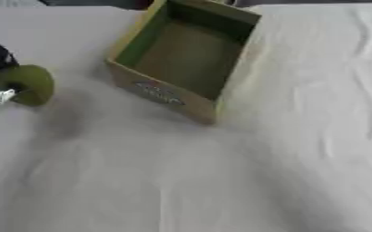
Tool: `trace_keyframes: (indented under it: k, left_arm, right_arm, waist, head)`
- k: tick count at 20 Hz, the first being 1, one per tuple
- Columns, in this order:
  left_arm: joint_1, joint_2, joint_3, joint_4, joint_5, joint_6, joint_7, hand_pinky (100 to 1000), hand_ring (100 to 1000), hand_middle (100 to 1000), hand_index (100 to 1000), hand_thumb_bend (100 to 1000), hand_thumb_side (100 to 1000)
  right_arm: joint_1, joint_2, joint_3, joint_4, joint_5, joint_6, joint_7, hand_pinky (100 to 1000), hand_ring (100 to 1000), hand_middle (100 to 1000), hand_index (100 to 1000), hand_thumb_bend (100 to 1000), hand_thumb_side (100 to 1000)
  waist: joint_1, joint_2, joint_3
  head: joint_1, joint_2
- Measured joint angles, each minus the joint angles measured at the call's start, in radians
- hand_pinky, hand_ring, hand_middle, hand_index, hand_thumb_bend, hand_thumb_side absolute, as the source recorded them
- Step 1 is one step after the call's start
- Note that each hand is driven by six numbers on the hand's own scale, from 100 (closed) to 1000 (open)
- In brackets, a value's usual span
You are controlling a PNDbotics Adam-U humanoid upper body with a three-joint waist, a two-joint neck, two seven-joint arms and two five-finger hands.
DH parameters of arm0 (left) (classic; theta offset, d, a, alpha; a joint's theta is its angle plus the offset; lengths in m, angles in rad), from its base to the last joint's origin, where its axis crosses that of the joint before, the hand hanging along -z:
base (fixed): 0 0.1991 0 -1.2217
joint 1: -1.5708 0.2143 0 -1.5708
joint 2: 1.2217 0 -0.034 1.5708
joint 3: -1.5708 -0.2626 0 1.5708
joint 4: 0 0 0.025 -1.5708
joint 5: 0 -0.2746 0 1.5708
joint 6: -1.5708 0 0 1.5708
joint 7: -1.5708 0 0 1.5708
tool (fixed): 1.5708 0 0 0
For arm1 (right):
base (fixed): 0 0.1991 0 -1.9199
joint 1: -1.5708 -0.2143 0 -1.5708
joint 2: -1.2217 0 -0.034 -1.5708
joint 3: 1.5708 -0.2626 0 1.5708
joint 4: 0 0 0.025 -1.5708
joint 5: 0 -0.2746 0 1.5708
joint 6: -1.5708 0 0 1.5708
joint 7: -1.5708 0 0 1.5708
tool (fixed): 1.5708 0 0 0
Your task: Pick up objects on the table and place them in the box.
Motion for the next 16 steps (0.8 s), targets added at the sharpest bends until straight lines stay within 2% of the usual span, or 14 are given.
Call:
trace_keyframes:
  k: [3,8,11,16]
  left_arm:
    - [0.001,0.001,0.0,-0.032,-0.011,0.002,0.026,427,452,336,510,100,100]
    - [-0.007,0.001,0.0,-0.107,-0.086,0.007,0.088,457,474,361,496,262,100]
    - [-0.04,-0.011,0.0,-0.158,-0.163,0.017,0.137,465,475,360,494,337,100]
    - [-0.119,-0.08,-0.011,-0.189,-0.263,0.032,0.197,466,477,362,494,384,100]
  right_arm:
    - [0.0,0.0,0.0,0.0,0.0,0.0,0.0,830,769,538,725,100,508]
    - [0.001,0.0,0.0,0.0,0.0,0.0,0.0,829,766,538,725,100,510]
    - [0.005,0.0,-0.001,0.0,0.0,-0.001,-0.004,829,765,537,725,100,509]
    - [0.01,0.0,-0.004,0.0,0.0,-0.002,-0.015,828,763,538,725,100,511]
  waist:
    - [0.0,0.0,0.001]
    - [0.002,0.0,0.004]
    - [0.003,-0.006,0.005]
    - [0.007,-0.013,0.007]
  head:
    - [-0.003,0.0]
    - [-0.004,0.0]
    - [-0.002,0.0]
    - [0.012,0.001]
